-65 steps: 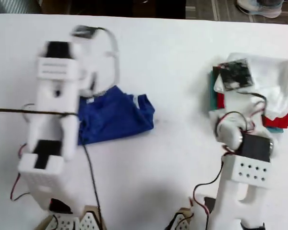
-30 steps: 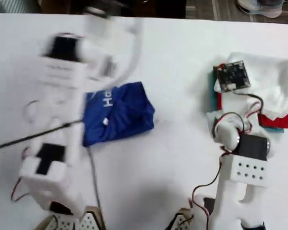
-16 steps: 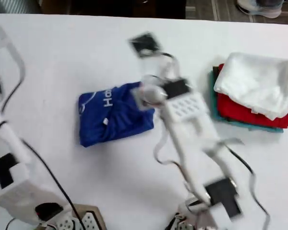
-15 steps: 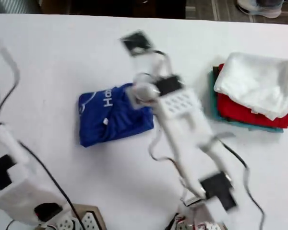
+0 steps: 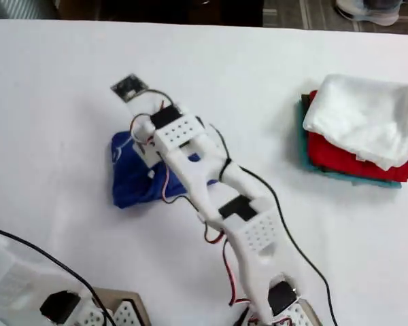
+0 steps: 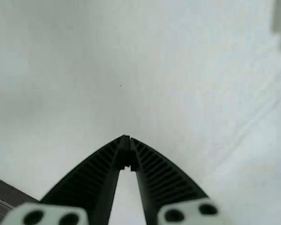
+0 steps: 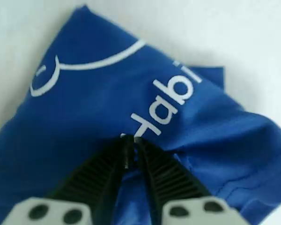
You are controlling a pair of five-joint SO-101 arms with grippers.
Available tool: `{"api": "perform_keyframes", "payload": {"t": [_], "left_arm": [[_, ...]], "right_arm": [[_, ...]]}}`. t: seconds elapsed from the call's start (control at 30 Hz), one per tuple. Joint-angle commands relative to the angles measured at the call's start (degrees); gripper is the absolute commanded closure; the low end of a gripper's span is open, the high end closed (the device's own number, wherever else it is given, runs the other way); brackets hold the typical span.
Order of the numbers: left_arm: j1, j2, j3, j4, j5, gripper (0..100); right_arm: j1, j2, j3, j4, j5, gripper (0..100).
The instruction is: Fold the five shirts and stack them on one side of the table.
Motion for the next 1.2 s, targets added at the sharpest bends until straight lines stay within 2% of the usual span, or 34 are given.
{"api": "perform_keyframes", "payload": {"t": [0.0, 0.23, 0.57, 0.67, 0.87, 1.17], "left_arm": [[-0.6, -3.3, -0.5, -0.7, -0.7, 97], [2.5, -3.3, -0.1, -0.7, -0.4, 97], [3.3, -3.2, 0.0, -0.7, -0.3, 97], [3.3, -3.2, -0.2, -0.7, -0.3, 97], [3.4, -3.2, -0.1, -1.6, -0.3, 97], [3.0, -3.2, 0.0, -1.8, -0.3, 97]], "right_arm": [[0.7, -0.4, -3.0, 4.0, -0.4, 97.6], [2.3, -3.6, -2.7, 13.1, -0.2, 97.6], [3.3, -11.7, -2.5, 16.5, 3.3, 97.6], [3.6, -11.7, -0.6, 16.0, 3.3, 97.6], [2.9, -11.7, 3.3, 8.0, 3.3, 97.6], [3.4, -11.7, 9.8, 7.9, 5.3, 97.6]]}}
